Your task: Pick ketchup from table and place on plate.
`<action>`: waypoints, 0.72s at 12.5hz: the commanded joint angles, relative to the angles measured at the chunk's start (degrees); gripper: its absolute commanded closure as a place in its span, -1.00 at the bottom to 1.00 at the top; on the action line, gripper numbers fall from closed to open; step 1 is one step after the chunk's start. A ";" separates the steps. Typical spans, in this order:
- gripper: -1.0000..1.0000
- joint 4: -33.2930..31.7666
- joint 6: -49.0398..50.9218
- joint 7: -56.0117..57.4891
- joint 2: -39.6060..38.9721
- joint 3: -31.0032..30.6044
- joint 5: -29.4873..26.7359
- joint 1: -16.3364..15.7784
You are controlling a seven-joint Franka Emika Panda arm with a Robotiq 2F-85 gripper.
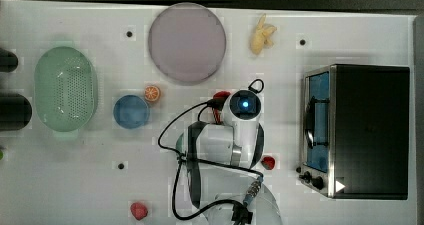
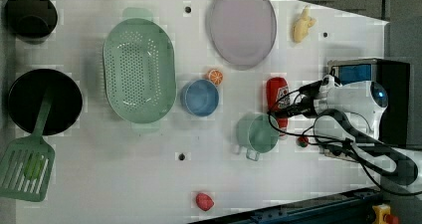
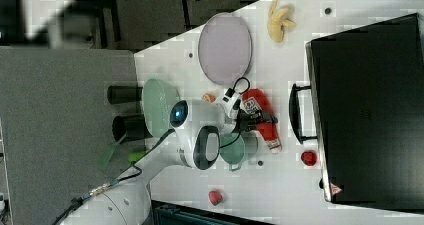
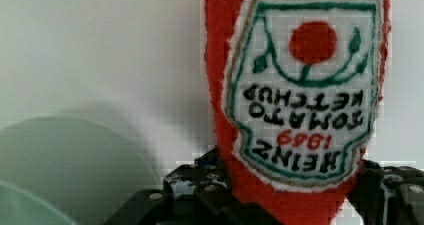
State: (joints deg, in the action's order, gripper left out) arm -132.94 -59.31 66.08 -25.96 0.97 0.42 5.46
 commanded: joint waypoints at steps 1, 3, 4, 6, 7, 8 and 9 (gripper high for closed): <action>-0.29 0.57 -0.15 1.74 2.87 0.10 0.06 0.08; -0.29 0.72 1.14 1.69 5.81 0.08 0.04 0.04; -0.29 1.13 2.59 1.01 7.56 0.04 0.01 -0.11; -0.29 3.30 8.14 -0.82 10.99 -0.15 0.01 -0.74; -0.29 5.14 11.93 -1.68 12.24 -0.38 0.01 -1.06; -0.29 7.55 15.74 -2.57 13.00 -0.74 0.01 -1.38; -0.29 10.43 19.34 -3.82 13.10 -1.18 0.01 -1.71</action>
State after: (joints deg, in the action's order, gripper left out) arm -126.90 -40.76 64.96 -14.37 0.85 0.34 5.03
